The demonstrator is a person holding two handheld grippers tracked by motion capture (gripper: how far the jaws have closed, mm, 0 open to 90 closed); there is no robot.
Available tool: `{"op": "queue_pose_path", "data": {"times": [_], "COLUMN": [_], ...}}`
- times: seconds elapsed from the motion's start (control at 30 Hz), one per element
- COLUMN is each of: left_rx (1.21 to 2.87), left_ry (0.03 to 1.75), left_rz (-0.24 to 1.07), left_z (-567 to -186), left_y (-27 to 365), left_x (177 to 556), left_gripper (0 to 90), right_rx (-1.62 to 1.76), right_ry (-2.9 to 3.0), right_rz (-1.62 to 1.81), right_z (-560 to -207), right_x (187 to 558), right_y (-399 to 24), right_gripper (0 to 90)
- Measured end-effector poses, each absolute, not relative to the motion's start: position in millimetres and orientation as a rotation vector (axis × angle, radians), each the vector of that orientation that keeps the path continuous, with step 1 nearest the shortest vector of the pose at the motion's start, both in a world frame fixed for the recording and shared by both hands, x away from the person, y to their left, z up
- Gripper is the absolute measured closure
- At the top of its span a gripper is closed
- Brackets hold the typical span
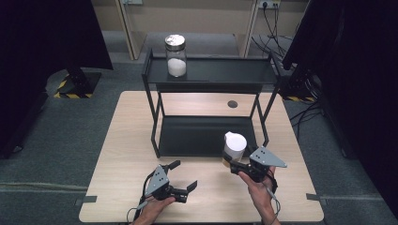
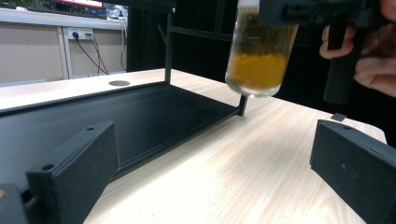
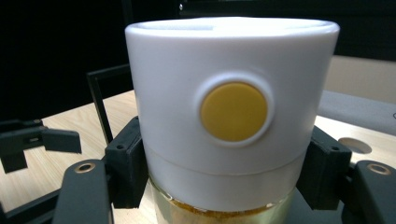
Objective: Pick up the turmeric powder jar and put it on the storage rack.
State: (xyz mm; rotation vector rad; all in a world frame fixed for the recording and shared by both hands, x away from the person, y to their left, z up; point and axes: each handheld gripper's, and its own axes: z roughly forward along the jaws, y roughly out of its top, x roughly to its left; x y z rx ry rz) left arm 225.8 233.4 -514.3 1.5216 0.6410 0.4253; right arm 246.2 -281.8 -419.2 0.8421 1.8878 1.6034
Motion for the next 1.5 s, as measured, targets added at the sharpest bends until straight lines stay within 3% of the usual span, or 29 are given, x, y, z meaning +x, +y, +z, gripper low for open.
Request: {"op": "queue_pose_path", "data": {"times": [1.5], "left_rx": [1.513], "left_ry": [0.647], "left_rz": [0.424], "left_z": [-514], "left_y": [234], "left_x": [225], "left_gripper": [0.8], "right_rx": [0.671], "right_ry": [1.993], "right_rz": [1.722], "right_z": [-262], "right_x": [289], "right_y": [-258], "right_gripper": [30.8]}}
